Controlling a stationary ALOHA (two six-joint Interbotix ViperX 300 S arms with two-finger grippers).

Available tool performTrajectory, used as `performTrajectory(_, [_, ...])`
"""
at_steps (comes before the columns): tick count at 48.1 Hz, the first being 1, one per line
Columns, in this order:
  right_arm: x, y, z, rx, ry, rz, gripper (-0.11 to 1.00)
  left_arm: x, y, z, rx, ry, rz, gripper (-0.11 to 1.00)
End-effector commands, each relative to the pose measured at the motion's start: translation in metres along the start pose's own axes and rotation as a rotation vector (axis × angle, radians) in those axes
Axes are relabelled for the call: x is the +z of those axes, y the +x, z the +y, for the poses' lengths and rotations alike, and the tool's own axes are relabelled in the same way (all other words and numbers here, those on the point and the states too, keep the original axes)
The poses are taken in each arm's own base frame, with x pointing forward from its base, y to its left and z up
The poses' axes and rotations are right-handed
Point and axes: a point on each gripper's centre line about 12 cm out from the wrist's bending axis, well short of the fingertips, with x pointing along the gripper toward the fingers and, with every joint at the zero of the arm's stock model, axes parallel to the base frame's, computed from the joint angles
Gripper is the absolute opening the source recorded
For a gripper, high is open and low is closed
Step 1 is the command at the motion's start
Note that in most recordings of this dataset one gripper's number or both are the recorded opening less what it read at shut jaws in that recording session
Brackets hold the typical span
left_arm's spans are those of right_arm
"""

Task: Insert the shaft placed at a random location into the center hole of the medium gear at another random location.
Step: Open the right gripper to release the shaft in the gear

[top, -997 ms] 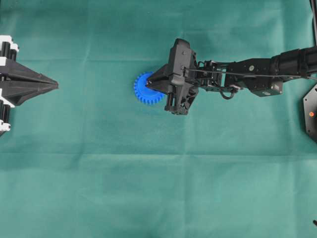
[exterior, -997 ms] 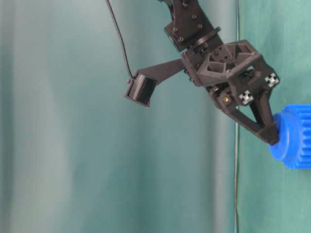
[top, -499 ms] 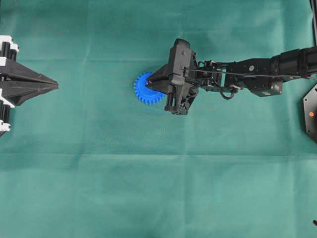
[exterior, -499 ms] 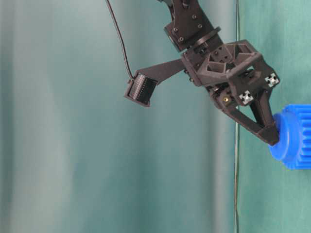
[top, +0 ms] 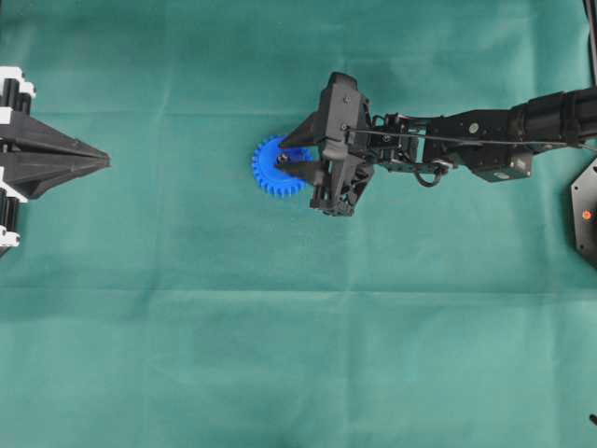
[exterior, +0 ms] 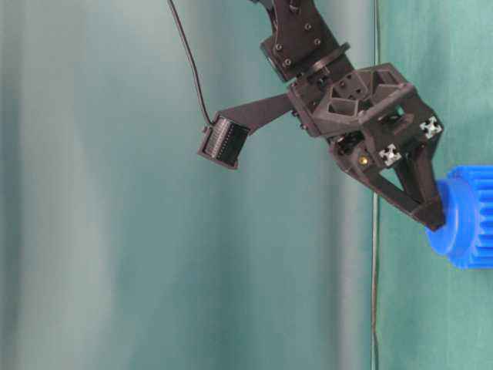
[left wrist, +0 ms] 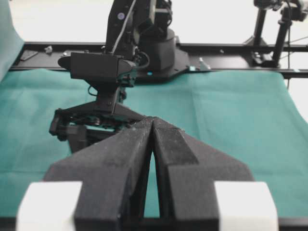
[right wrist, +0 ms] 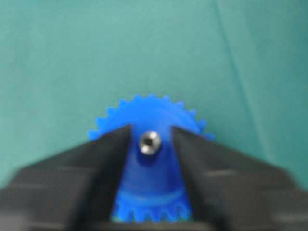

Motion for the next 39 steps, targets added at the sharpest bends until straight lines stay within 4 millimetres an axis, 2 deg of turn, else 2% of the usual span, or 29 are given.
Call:
performTrajectory(1, [0.018,-0.006,-0.002,-0.004,0.018,-0.051,0.71,0.007,0.003,0.0,-0.002,0.0,-0.015,0.0])
performTrajectory(3, [0.02,-0.008,-0.002,-0.004,0.018,-0.055,0.82,0.007,0.003,0.0,-0.002,0.0,-0.015,0.0])
performTrajectory(5, [0.022,-0.011,-0.002,-0.004,0.018,-0.061,0.86,0.007,0.003,0.0,-0.002,-0.002,-0.014,0.0])
performTrajectory(13, [0.036,-0.022,-0.002,-0.004,0.016,-0.084,0.78,0.007,0.003,0.0,-0.002,0.002,-0.015,0.0])
performTrajectory(33, [0.067,-0.061,-0.002,0.003,0.005,-0.138,0.78,0.008,0.003,0.0,-0.002,0.002,-0.017,0.0])
performTrajectory(39, [0.068,-0.069,-0.002,0.004,0.005,-0.146,0.78,0.007,0.003,0.0,-0.002,0.002,-0.015,0.0])
